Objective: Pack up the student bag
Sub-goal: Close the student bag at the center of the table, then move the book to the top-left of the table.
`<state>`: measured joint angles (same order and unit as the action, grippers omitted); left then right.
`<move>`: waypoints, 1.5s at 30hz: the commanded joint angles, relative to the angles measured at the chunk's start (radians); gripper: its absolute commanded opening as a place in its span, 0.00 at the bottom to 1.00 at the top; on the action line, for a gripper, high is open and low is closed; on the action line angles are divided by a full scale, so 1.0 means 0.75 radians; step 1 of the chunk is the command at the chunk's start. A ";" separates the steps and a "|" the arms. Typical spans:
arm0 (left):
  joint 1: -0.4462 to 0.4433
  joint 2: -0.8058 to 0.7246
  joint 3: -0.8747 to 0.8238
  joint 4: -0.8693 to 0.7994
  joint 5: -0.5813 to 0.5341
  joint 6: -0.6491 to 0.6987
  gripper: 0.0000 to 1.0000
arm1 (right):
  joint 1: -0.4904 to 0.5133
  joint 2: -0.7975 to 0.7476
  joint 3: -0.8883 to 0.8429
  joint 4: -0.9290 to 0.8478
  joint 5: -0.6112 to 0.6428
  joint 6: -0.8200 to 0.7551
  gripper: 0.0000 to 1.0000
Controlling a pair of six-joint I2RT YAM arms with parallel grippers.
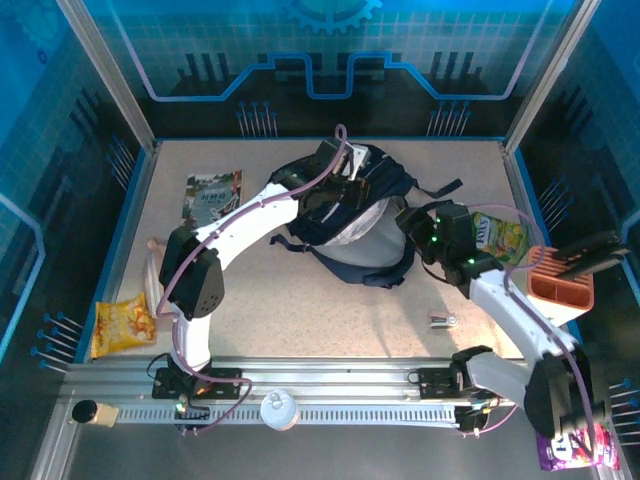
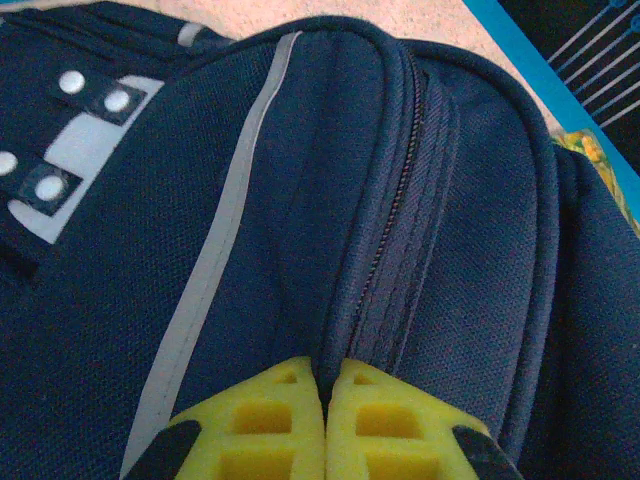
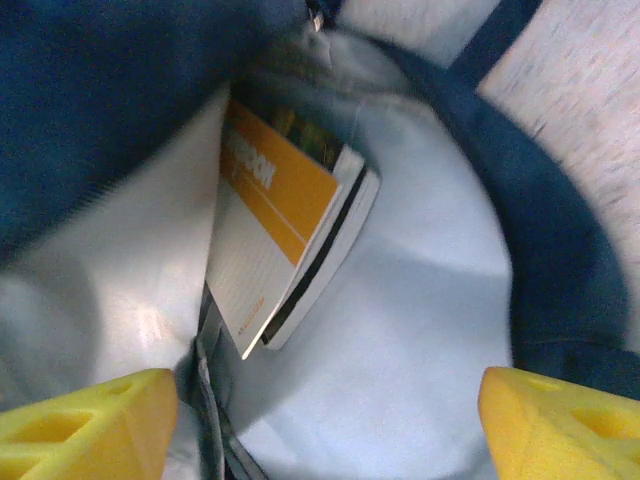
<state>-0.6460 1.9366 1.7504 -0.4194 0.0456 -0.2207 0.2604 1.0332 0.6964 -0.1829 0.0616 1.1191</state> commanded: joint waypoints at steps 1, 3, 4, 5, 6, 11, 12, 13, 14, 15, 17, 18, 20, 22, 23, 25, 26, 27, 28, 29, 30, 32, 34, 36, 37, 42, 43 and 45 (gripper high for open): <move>0.021 -0.096 -0.024 0.057 0.092 -0.071 0.17 | 0.000 -0.101 0.096 -0.280 0.231 -0.169 0.82; 0.022 -0.110 -0.038 0.037 0.118 -0.093 0.38 | 0.001 -0.128 0.147 -0.328 0.261 -0.232 0.82; 0.021 -0.128 -0.052 0.030 0.123 -0.104 0.54 | 0.001 -0.136 0.170 -0.334 0.263 -0.267 0.82; 0.022 -0.154 -0.078 0.034 0.117 -0.109 0.63 | 0.003 -0.138 0.192 -0.341 0.265 -0.295 0.82; 0.025 -0.179 -0.107 0.039 0.101 -0.112 0.69 | 0.004 -0.135 0.204 -0.335 0.259 -0.323 0.82; 0.087 -0.348 -0.333 0.089 -0.038 -0.131 0.87 | 0.029 -0.030 0.302 -0.295 0.170 -0.447 0.89; 0.112 -0.373 -0.379 0.097 -0.061 -0.138 0.91 | 0.042 0.000 0.317 -0.291 0.165 -0.459 0.92; 0.145 -0.398 -0.434 0.096 -0.093 -0.154 0.95 | 0.063 0.030 0.331 -0.277 0.155 -0.478 0.94; 0.183 -0.420 -0.484 0.095 -0.124 -0.171 0.98 | 0.084 0.061 0.343 -0.263 0.151 -0.490 0.96; 0.216 -0.434 -0.531 0.098 -0.151 -0.183 0.99 | 0.102 0.085 0.354 -0.252 0.149 -0.499 0.98; 0.311 -0.462 -0.632 0.105 -0.194 -0.221 0.99 | 0.136 0.144 0.373 -0.220 0.128 -0.512 1.00; 0.353 -0.467 -0.671 0.110 -0.205 -0.232 0.99 | 0.150 0.167 0.383 -0.207 0.116 -0.515 1.00; 0.455 -0.464 -0.730 0.095 -0.199 -0.256 0.99 | 0.166 0.216 0.399 -0.171 0.065 -0.521 1.00; 0.539 -0.445 -0.765 0.090 -0.184 -0.266 0.99 | 0.176 0.273 0.428 -0.164 0.020 -0.521 1.00; 0.584 -0.427 -0.774 0.086 -0.164 -0.272 0.99 | 0.180 0.301 0.445 -0.164 -0.003 -0.522 1.00; 0.659 -0.388 -0.775 0.078 -0.121 -0.279 0.99 | 0.191 0.345 0.473 -0.162 -0.043 -0.528 1.00; 0.695 -0.364 -0.768 0.069 -0.091 -0.285 0.99 | 0.200 0.366 0.486 -0.161 -0.055 -0.529 1.00; 0.722 -0.341 -0.757 0.069 -0.064 -0.283 0.99 | 0.208 0.381 0.492 -0.158 -0.060 -0.530 1.00; 0.751 -0.314 -0.743 0.069 -0.032 -0.281 0.99 | 0.214 0.394 0.495 -0.148 -0.069 -0.529 1.00; 0.777 -0.282 -0.717 0.060 -0.004 -0.281 0.99 | 0.220 0.403 0.495 -0.140 -0.078 -0.525 1.00; 0.794 -0.255 -0.693 0.053 0.023 -0.277 0.99 | 0.223 0.411 0.493 -0.135 -0.082 -0.519 1.00; 0.823 -0.180 -0.631 0.032 0.044 -0.263 0.99 | 0.228 0.426 0.489 -0.122 -0.090 -0.513 1.00; 0.846 -0.110 -0.575 0.005 0.045 -0.256 0.99 | 0.228 0.433 0.493 -0.124 -0.098 -0.514 1.00; 0.866 -0.053 -0.529 -0.018 0.058 -0.257 0.99 | 0.228 0.436 0.496 -0.125 -0.106 -0.517 1.00; 0.874 -0.030 -0.517 -0.021 0.063 -0.256 0.99 | 0.228 0.437 0.495 -0.127 -0.107 -0.518 1.00; 0.882 0.051 -0.469 -0.072 0.092 -0.225 0.99 | 0.228 0.447 0.490 -0.122 -0.103 -0.517 1.00; 0.882 0.061 -0.476 -0.074 0.106 -0.225 0.99 | 0.228 0.451 0.491 -0.120 -0.105 -0.516 1.00; 0.880 0.069 -0.498 -0.077 0.132 -0.233 0.99 | 0.228 0.464 0.496 -0.118 -0.112 -0.516 1.00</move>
<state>0.0086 1.9694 1.3685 -0.4248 0.0925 -0.4122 0.4206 1.3636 1.0386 -0.2871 -0.0093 0.7425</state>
